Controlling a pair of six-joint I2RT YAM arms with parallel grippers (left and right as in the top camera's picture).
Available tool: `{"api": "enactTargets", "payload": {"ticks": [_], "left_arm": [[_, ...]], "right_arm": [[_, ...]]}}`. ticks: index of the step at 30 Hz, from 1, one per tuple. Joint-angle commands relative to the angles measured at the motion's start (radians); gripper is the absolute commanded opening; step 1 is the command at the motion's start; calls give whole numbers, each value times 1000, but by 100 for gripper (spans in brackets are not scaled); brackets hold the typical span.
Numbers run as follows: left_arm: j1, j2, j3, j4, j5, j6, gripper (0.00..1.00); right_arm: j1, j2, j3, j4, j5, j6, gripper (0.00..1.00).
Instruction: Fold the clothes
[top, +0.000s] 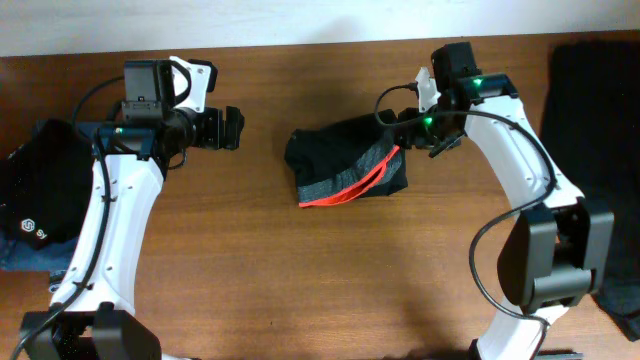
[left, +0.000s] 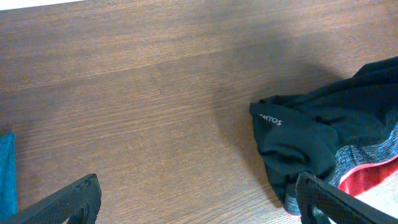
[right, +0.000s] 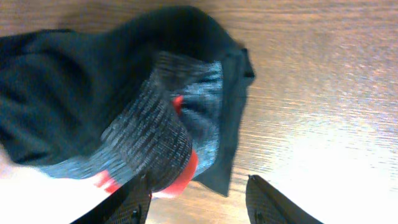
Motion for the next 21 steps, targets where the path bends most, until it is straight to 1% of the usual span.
{"api": "enactTargets", "payload": {"ticks": [1, 3, 5, 6, 7, 10, 11, 14, 19, 21], "left_arm": [[2, 5, -1, -12, 6, -13, 99], [2, 5, -1, -16, 6, -12, 99], [2, 5, -1, -15, 6, -12, 99], [2, 5, -1, -15, 6, -12, 99], [2, 5, -1, -15, 6, -12, 99], [2, 5, -1, -15, 6, -12, 99], [2, 5, -1, -15, 6, -12, 99], [2, 5, -1, -16, 6, -12, 99], [2, 5, -1, -15, 7, -13, 99], [2, 5, -1, -16, 7, -13, 99]], "right_arm": [[0, 24, -12, -1, 71, -12, 55], [2, 22, -11, -5, 16, -42, 56], [8, 22, -11, -16, -89, -99, 57], [18, 22, -12, -38, -132, -116, 61], [23, 22, -12, -46, -129, -116, 64], [32, 26, -12, -46, -114, -116, 70], [33, 28, -12, -41, -103, -116, 75], [33, 41, -14, -26, -101, -116, 81], [36, 69, -19, 5, -105, -116, 82], [42, 90, -27, 51, -105, -116, 82]]}}
